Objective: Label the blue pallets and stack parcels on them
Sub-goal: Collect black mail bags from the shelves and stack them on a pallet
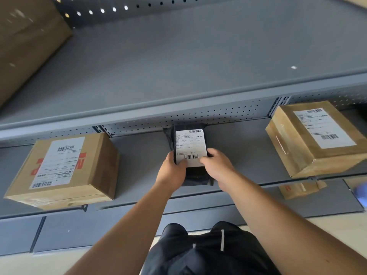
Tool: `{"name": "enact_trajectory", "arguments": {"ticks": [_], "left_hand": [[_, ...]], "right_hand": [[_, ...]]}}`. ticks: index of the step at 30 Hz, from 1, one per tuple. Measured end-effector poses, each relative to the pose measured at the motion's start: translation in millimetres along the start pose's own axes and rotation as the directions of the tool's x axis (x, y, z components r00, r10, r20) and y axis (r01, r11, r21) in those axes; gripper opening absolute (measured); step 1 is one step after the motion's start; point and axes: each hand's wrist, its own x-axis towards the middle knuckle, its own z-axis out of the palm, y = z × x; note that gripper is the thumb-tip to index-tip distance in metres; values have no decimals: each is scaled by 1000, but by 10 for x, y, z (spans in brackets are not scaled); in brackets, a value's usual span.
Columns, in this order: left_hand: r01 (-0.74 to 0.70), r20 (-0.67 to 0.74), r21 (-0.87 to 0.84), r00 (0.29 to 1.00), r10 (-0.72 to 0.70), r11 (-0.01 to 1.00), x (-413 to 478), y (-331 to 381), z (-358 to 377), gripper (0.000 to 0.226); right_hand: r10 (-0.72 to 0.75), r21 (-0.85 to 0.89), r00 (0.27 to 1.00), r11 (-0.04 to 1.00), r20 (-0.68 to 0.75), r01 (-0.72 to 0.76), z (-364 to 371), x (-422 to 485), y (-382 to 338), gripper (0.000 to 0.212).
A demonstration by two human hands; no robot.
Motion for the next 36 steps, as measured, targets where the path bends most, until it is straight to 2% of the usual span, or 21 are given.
{"name": "enact_trajectory", "arguments": {"ticks": [8, 14, 19, 23, 28, 36], "left_hand": [[117, 17, -115, 993, -116, 986, -374, 149, -120, 21], [183, 28, -239, 983, -181, 954, -782, 284, -297, 29], [209, 16, -312, 976, -215, 927, -1136, 421, -469, 31], [204, -20, -374, 974, -227, 905, -1431, 531, -544, 33], [181, -77, -484, 966, -248, 856, -1739, 622, -560, 37], [154, -219, -618, 908, -357, 771, -2437, 599, -696, 44]], "right_hand": [[19, 43, 999, 999, -34, -17, -134, -273, -110, 31], [75, 103, 997, 992, 18, -77, -212, -643, -188, 38], [61, 95, 997, 993, 57, -66, -300, -960, -315, 42], [56, 121, 993, 990, 106, -69, -403, -1172, -403, 44], [7, 190, 979, 981, 202, -46, -522, -1342, -471, 36], [-93, 248, 906, 969, 413, -14, -496, -1701, -574, 34]]}}
